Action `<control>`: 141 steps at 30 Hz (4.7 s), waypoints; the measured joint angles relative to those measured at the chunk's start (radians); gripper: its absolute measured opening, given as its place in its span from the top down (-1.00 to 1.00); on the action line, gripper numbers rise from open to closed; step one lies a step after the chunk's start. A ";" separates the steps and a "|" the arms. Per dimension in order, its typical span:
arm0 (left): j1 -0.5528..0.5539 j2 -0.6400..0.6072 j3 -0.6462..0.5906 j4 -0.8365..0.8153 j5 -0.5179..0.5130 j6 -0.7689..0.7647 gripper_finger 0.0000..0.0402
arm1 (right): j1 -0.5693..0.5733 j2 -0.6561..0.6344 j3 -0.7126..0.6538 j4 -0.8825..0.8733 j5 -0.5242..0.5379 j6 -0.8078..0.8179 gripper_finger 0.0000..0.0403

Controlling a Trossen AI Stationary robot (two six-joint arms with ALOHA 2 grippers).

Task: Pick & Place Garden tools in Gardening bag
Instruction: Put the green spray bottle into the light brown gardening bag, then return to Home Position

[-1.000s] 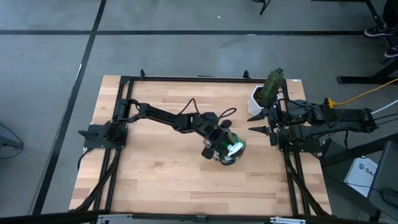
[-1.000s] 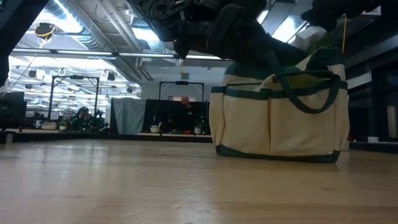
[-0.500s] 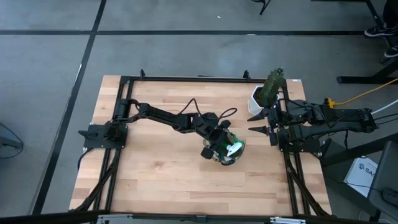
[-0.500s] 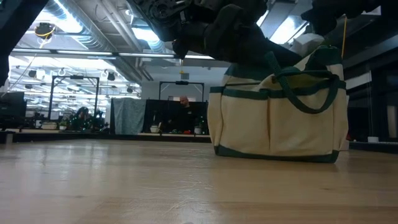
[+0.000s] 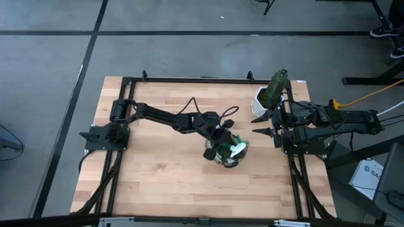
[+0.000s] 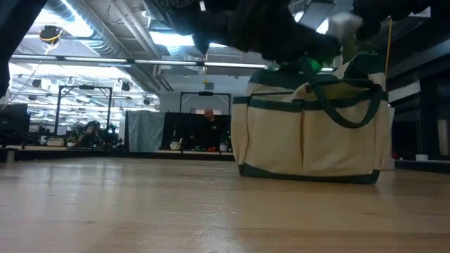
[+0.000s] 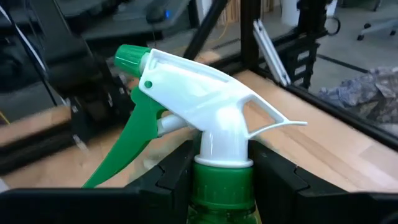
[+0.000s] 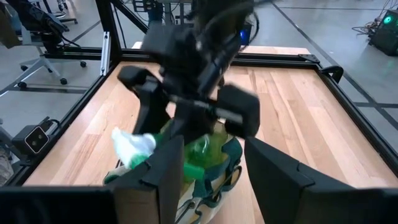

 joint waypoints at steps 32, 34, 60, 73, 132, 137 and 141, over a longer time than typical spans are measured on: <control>0.045 -0.170 0.000 0.070 0.725 -0.021 0.36 | 0.000 0.000 0.000 0.000 0.000 0.000 0.15; 0.046 -0.169 0.000 0.064 0.706 -0.032 0.36 | 0.000 0.000 0.000 0.000 0.000 0.000 0.15; -0.075 -0.121 0.000 0.034 -0.143 0.173 0.36 | 0.000 0.000 0.000 0.000 0.000 0.000 0.15; -0.108 -0.064 0.000 0.045 -0.364 0.177 0.36 | 0.000 0.000 0.000 0.000 0.000 0.000 0.15; -0.116 -0.173 -0.189 -0.086 -0.402 -0.120 -0.11 | 0.000 0.000 0.000 0.000 0.000 0.000 0.15; -0.118 -0.301 -0.189 -0.212 -0.402 -0.132 -0.17 | 0.000 0.000 0.000 0.000 0.000 0.000 0.15; -0.138 -0.420 -0.188 -0.307 -0.441 -0.158 -0.15 | 0.000 0.000 0.000 0.000 0.000 0.000 0.15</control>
